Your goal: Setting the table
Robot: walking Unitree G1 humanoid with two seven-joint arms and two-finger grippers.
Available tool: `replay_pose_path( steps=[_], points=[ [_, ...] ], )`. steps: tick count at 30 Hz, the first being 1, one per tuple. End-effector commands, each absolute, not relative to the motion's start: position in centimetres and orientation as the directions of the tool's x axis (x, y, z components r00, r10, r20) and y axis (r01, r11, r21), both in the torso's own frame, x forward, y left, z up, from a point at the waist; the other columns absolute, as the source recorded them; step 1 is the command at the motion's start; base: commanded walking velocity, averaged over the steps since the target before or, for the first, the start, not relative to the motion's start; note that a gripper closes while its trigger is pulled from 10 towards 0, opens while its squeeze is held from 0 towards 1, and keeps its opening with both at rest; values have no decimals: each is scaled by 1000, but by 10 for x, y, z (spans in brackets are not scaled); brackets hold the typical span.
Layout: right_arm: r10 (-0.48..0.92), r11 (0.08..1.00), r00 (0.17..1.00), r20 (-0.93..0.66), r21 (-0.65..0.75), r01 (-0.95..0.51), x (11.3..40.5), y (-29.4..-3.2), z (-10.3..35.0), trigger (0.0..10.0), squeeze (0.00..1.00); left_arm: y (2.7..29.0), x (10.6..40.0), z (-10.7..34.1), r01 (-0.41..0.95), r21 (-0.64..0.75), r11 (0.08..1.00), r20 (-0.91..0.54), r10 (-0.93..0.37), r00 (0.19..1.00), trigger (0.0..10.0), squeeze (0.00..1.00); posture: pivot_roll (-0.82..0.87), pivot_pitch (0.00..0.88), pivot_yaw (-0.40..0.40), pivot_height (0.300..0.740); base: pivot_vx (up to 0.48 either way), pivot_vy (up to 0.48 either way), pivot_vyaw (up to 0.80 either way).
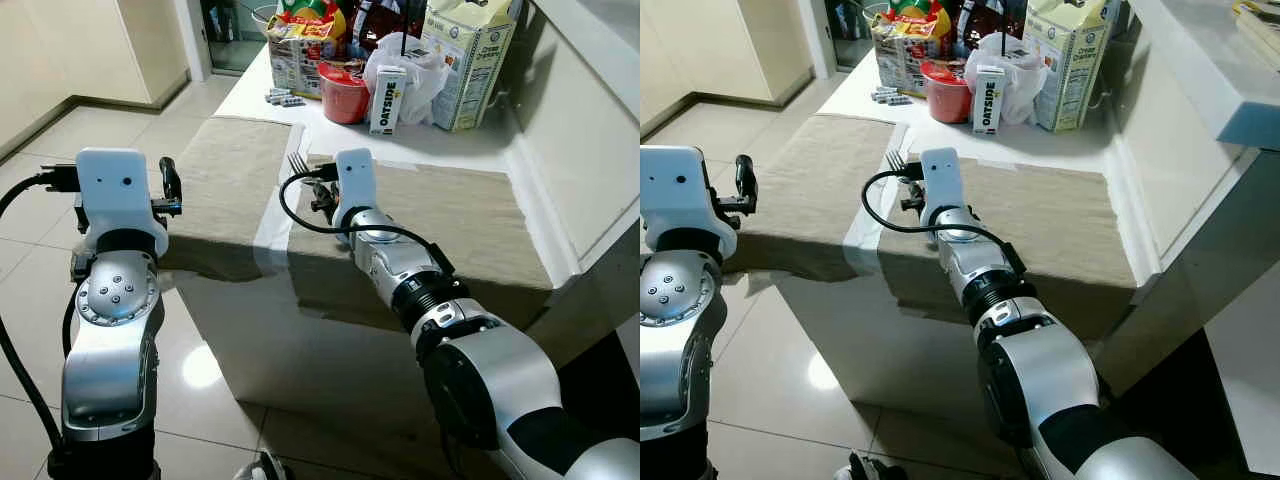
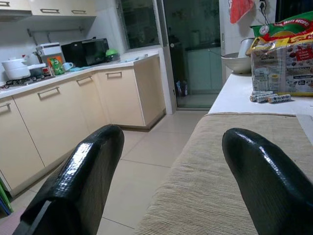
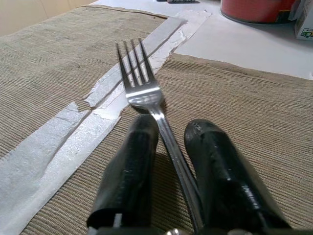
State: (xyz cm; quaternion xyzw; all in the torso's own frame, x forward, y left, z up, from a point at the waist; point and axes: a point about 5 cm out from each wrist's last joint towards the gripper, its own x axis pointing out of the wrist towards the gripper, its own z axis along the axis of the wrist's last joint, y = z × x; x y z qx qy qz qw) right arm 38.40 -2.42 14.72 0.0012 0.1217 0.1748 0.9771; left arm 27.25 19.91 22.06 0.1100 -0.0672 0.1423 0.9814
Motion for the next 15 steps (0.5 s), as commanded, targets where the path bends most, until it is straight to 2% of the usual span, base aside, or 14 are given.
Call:
replay_pose_path(
  steps=[1, 14, 15],
  points=[
    [329, 941, 848, -415, 73, -329, 367, -29, 104, 0, 0, 199, 273, 224, -296, 198, 935, 173, 264, 949, 10000, 0, 137, 63, 17, 740, 0, 0, 0],
    [331, 941, 847, -415, 73, -332, 366, -29, 103, 0, 0, 199, 273, 224, -296, 198, 935, 173, 264, 949, 10000, 0, 137, 63, 17, 740, 0, 0, 0],
    [300, 953, 950, 82, -51, -297, 391, -28, 191, 0, 0, 200, 274, 225, -300, 203, 932, 181, 266, 947, 10000, 0, 124, 80, 19, 740, 0, 0, 0]
  ],
)
